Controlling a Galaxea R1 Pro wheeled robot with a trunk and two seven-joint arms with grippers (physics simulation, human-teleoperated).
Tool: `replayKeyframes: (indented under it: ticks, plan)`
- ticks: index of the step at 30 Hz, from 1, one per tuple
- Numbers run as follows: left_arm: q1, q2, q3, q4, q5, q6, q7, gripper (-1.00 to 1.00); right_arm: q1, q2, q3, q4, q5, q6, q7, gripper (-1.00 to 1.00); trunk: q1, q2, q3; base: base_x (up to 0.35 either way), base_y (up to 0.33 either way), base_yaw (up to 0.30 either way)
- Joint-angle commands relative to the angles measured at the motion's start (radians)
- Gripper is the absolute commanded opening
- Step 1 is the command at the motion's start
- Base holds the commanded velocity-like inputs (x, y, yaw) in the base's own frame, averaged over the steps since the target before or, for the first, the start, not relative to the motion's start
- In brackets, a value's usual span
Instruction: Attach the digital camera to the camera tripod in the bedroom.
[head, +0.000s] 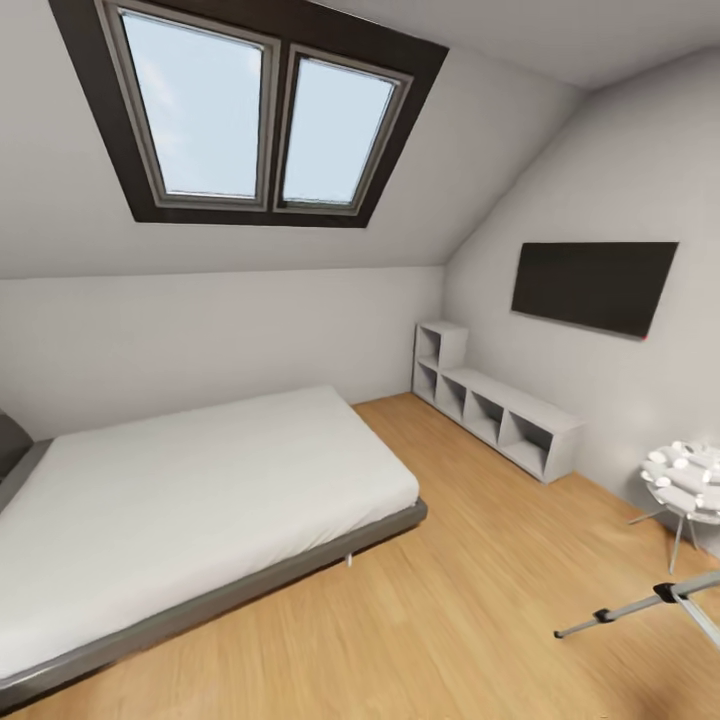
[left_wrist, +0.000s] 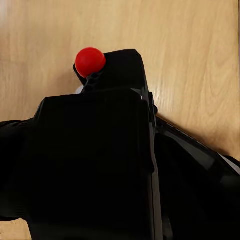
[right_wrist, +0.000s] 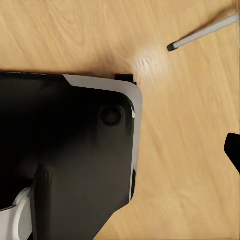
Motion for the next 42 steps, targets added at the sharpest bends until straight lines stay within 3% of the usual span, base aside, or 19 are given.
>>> replayKeyframes:
  ticks: [1, 17, 26, 42]
  plan:
    - [0.0, 0.0, 0.008, 0.0, -0.005, -0.003, 0.001, -1.0, -0.001, -0.001, -0.009, 0.003, 0.008, -0.004, 0.002, 1.0, 0.0, -0.001, 0.0, 0.0, 0.0, -0.286]
    - [0.0, -0.002, 0.008, 0.0, -0.005, -0.003, 0.001, -1.0, -0.001, -0.002, -0.009, 0.003, 0.01, -0.004, 0.002, 1.0, 0.0, -0.001, 0.0, 0.006, 0.0, -0.286]
    - [0.0, -0.002, 0.008, 0.001, -0.005, -0.002, 0.001, -1.0, -0.001, -0.001, -0.009, 0.003, 0.01, -0.004, 0.002, 1.0, 0.0, -0.001, 0.0, 0.174, 0.0, -0.286]
    - [0.0, -0.002, 0.008, 0.001, -0.006, -0.001, 0.001, -1.0, -0.001, -0.004, -0.003, 0.003, 0.016, -0.004, 0.002, 1.0, 0.0, -0.001, 0.0, 0.317, 0.058, -0.034]
